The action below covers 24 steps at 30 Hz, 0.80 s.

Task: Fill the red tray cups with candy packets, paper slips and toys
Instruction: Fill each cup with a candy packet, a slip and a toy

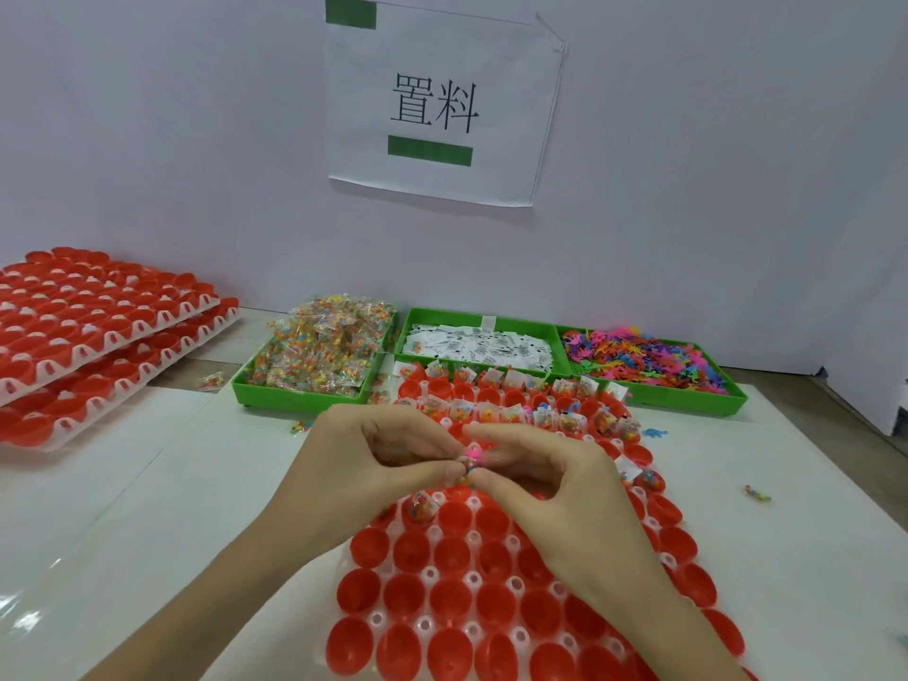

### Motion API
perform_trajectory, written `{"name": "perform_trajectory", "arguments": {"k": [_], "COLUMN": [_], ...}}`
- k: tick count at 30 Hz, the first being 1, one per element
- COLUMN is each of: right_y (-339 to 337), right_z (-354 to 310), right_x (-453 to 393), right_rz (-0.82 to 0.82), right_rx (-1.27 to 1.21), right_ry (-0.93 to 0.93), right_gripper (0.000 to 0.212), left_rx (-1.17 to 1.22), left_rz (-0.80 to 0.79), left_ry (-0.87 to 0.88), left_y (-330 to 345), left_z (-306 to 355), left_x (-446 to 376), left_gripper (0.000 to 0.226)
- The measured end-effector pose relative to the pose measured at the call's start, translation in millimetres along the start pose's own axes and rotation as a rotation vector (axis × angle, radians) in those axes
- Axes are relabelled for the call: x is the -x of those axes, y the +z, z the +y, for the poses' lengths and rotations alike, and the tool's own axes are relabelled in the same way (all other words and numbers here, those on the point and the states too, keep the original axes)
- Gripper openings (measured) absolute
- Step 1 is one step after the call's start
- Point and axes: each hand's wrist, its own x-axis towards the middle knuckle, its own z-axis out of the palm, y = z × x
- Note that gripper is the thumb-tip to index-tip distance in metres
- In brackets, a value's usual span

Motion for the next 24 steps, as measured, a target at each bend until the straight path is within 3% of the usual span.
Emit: {"name": "perform_trajectory", "arguments": {"k": [7, 11, 24], "right_y": [3, 3, 10], "right_z": [4, 6, 5], "right_x": [4, 6, 9], "right_rz": [-0.040, -0.005, -0.031], "right_rx": [0.162, 0.216, 0.278], "right_ry": [0.009, 0.019, 0.040], "right_gripper": [0.014, 0.012, 0.011], "left_rx": [-0.254, -0.407, -0.548], "left_rz": [-0.138, -0.097, -0.171], "left_ry": [0.046, 0.110, 0.121], "left_y": [-5, -6, -4], "left_z": [-3, -5, -5], "left_x": [2, 1, 3], "left_gripper": [0.011, 0.015, 0.019]}}
